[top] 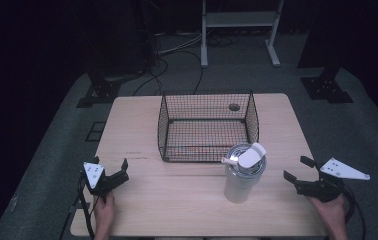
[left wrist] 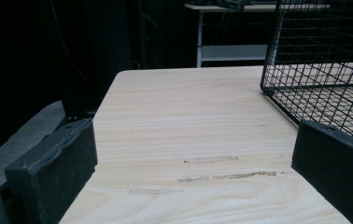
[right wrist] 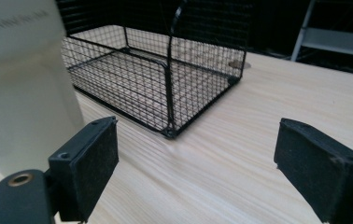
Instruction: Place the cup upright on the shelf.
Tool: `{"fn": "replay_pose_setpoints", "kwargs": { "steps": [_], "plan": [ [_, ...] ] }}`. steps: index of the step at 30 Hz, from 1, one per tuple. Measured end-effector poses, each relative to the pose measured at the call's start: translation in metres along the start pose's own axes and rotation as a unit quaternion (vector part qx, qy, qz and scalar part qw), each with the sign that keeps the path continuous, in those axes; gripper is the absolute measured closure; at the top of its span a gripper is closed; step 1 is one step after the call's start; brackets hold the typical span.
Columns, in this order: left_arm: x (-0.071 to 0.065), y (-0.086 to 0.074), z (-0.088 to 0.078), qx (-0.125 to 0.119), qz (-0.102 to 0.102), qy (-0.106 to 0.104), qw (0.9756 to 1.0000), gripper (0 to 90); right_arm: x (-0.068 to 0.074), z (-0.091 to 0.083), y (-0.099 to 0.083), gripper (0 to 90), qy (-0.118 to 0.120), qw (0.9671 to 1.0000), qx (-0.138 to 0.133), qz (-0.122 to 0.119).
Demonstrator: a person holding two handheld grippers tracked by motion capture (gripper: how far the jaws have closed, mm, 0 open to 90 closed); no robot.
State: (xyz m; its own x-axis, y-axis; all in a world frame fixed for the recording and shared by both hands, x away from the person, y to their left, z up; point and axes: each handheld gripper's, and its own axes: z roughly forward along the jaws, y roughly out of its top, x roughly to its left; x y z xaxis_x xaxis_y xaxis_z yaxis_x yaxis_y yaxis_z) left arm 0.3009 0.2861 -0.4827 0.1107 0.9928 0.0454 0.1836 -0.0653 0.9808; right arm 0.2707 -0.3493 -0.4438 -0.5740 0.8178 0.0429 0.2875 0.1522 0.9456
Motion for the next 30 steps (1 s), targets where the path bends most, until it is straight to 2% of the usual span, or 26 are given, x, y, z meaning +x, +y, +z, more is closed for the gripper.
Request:
{"fn": "replay_pose_setpoints", "kwargs": {
  "steps": [6, 14, 23, 30],
  "plan": [
    [-0.001, 0.000, 0.000, -0.004, 0.000, -0.001, 1.0000, 0.0, 0.008, -0.006, 0.006, 12.9, 0.017, 0.9998, -0.012, -0.006],
    [-0.001, 0.000, -0.001, -0.004, 0.004, -0.003, 1.0000, 0.0, 0.030, -0.011, 0.012, 12.9, 0.051, 0.9982, -0.019, -0.027],
    [-0.001, -0.001, -0.001, -0.007, 0.003, -0.004, 1.0000, 0.0, 0.056, -0.013, 0.014, 12.8, 0.099, 0.9940, -0.029, -0.035],
    [-0.001, -0.001, -0.002, -0.006, 0.003, -0.006, 1.0000, 0.0, 0.080, 0.000, 0.016, 12.8, 0.134, 0.9894, -0.019, -0.051]
  ]
}}
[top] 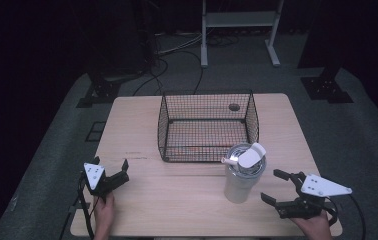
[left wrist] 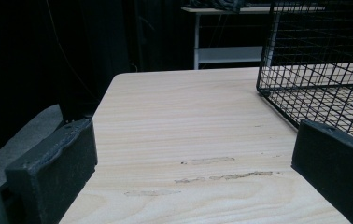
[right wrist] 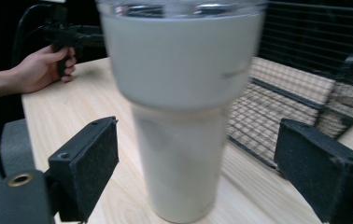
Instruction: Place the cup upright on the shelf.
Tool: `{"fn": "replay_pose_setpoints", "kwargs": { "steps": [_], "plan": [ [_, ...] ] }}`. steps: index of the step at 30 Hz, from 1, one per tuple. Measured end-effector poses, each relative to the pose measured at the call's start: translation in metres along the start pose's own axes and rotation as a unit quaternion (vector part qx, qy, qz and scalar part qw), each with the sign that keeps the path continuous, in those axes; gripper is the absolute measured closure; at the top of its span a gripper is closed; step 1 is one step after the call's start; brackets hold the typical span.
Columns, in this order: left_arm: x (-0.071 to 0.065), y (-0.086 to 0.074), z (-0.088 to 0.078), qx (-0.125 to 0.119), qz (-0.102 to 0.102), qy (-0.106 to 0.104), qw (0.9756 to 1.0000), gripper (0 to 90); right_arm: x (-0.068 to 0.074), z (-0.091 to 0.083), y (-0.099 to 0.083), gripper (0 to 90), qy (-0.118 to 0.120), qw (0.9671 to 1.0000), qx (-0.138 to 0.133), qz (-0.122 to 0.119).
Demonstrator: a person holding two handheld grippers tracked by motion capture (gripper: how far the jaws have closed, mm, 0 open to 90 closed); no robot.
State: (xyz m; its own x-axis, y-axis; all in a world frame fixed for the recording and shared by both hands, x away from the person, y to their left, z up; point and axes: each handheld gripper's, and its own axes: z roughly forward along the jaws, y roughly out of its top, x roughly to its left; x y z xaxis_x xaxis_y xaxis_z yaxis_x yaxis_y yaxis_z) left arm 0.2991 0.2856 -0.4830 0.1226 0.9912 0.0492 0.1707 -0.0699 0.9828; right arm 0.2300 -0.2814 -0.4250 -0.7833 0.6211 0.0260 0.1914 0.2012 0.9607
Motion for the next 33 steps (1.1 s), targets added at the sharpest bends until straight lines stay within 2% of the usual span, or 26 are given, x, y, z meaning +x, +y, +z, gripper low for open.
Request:
{"fn": "replay_pose_setpoints", "kwargs": {
  "steps": [6, 14, 21, 25, 33],
  "plan": [
    [0.000, 0.000, 0.000, 0.000, 0.002, 0.000, 1.0000, 0.0, 0.006, 0.014, 0.000, 12.8, 0.013, 0.9999, 0.009, -0.004],
    [0.001, 0.000, 0.000, -0.001, -0.003, -0.001, 1.0000, 0.0, 0.005, 0.030, -0.001, 12.9, 0.017, 0.9997, 0.019, 0.003],
    [0.000, 0.000, 0.000, -0.002, 0.001, -0.002, 1.0000, 0.0, 0.006, 0.044, -0.001, 12.3, 0.026, 0.9993, 0.026, 0.005],
    [0.000, 0.000, 0.000, -0.002, 0.001, -0.003, 1.0000, 0.0, 0.007, 0.050, -0.001, 12.3, 0.010, 0.9994, 0.032, 0.003],
    [0.000, 0.000, 0.000, -0.001, 0.000, -0.004, 1.0000, 0.0, 0.007, 0.060, -0.002, 10.1, 0.003, 0.9998, 0.021, 0.004]
  ]
}}
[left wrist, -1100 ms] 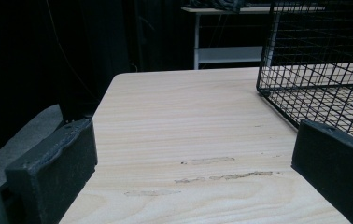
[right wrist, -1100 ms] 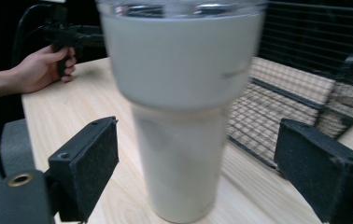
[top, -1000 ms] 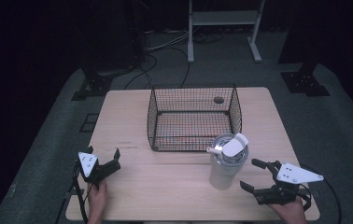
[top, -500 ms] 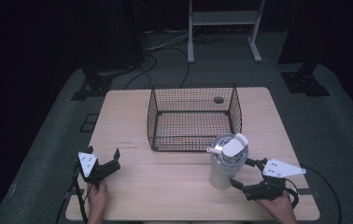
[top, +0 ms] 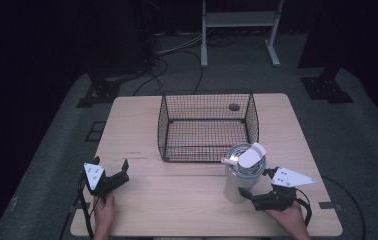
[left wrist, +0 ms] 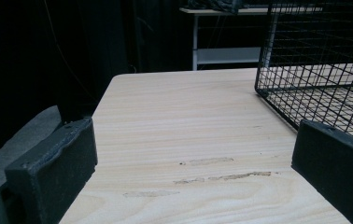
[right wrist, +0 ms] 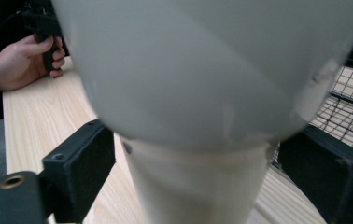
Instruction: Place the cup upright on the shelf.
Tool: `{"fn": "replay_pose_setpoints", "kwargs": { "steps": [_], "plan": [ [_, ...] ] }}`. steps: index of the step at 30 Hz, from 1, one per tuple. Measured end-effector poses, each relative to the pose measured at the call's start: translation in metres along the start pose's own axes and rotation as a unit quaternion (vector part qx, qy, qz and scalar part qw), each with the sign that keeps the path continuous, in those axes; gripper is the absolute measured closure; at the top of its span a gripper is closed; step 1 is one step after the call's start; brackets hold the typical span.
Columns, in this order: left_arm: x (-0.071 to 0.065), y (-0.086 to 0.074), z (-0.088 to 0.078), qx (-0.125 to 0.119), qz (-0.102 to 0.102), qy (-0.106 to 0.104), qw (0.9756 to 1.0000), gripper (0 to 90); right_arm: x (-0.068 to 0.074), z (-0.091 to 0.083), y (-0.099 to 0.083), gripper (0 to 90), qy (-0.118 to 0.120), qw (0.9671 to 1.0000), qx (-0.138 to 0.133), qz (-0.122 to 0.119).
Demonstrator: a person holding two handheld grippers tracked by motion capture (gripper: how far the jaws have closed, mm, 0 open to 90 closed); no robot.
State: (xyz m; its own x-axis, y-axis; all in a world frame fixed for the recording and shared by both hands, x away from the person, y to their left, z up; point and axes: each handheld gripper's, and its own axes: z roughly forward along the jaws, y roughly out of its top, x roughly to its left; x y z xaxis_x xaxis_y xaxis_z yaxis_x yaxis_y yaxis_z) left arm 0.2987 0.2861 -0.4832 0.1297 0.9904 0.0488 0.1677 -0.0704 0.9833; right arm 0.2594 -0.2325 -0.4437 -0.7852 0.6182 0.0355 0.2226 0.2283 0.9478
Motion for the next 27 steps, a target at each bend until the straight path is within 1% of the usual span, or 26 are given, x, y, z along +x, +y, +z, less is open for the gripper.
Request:
{"fn": "replay_pose_setpoints", "kwargs": {
  "steps": [2, 7, 17, 25, 27],
  "plan": [
    [0.000, 0.000, 0.000, 0.000, -0.001, 0.000, 1.0000, 0.0, 0.000, 0.004, 0.000, 9.0, -0.001, 1.0000, -0.008, 0.000],
    [0.000, 0.000, 0.000, 0.000, -0.001, -0.001, 1.0000, 0.0, 0.001, 0.011, -0.001, 7.7, -0.006, 0.9999, -0.013, -0.003],
    [0.000, 0.000, 0.000, -0.001, -0.001, -0.001, 1.0000, 0.0, 0.001, 0.020, -0.001, 6.4, -0.007, 0.9997, -0.022, -0.007],
    [0.000, 0.000, 0.000, -0.002, -0.002, -0.002, 1.0000, 0.0, 0.003, 0.029, 0.000, 5.6, -0.011, 0.9994, -0.032, -0.005],
    [0.000, 0.000, 0.000, -0.002, -0.003, -0.002, 1.0000, 0.0, 0.003, 0.030, 0.000, 5.6, -0.012, 0.9993, -0.033, -0.009]
  ]
}}
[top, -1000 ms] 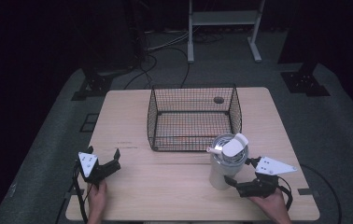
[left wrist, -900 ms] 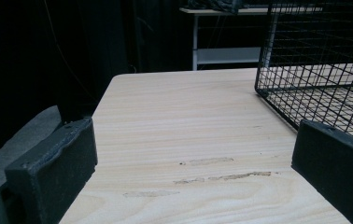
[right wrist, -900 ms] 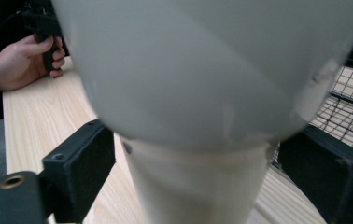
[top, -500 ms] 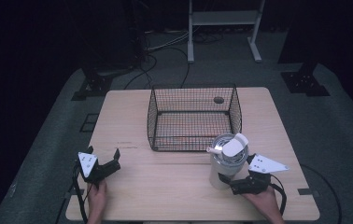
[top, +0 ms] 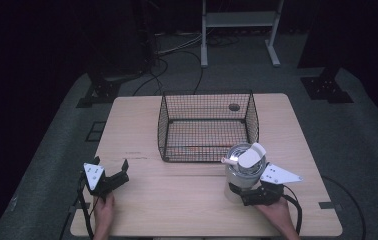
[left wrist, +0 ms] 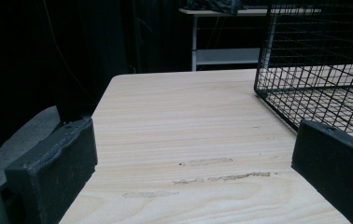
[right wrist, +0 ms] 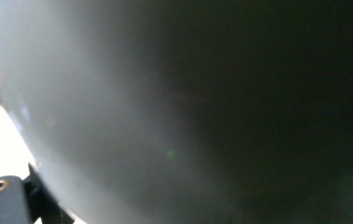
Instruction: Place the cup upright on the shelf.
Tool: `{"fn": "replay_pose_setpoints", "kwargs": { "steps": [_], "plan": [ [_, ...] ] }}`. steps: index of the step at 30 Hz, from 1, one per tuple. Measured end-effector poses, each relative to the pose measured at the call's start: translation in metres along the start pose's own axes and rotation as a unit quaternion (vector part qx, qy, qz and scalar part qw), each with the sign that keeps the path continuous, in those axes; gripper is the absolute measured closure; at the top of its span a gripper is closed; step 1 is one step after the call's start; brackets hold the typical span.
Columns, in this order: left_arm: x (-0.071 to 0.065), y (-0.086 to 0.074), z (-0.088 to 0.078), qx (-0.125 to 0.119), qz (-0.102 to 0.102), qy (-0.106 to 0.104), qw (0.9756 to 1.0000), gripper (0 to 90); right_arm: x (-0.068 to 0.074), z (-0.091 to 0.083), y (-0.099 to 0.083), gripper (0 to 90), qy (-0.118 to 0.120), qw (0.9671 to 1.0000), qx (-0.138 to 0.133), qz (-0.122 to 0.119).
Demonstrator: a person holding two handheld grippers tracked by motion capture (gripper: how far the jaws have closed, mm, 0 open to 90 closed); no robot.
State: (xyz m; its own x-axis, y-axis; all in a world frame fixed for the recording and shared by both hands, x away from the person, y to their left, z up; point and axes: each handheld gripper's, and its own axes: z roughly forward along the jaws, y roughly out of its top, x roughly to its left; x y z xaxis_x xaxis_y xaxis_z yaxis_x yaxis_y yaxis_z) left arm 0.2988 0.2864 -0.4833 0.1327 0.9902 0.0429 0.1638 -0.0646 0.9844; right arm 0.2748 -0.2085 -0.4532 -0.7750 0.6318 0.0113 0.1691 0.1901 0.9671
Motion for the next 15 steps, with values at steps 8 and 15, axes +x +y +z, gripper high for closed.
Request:
{"fn": "replay_pose_setpoints", "kwargs": {
  "steps": [8, 15],
  "plan": [
    [-0.0001, 0.0000, 0.0000, 0.000, 0.000, 0.000, 1.0000, 0.0, -0.0007, -0.0007, 0.0002, 7.1, 0.001, 1.0000, 0.000, 0.000],
    [0.0002, 0.0000, -0.0001, -0.001, -0.001, 0.000, 1.0000, 0.0, -0.0004, -0.0015, 0.0010, 7.6, 0.001, 1.0000, 0.005, 0.001]
  ]
}}
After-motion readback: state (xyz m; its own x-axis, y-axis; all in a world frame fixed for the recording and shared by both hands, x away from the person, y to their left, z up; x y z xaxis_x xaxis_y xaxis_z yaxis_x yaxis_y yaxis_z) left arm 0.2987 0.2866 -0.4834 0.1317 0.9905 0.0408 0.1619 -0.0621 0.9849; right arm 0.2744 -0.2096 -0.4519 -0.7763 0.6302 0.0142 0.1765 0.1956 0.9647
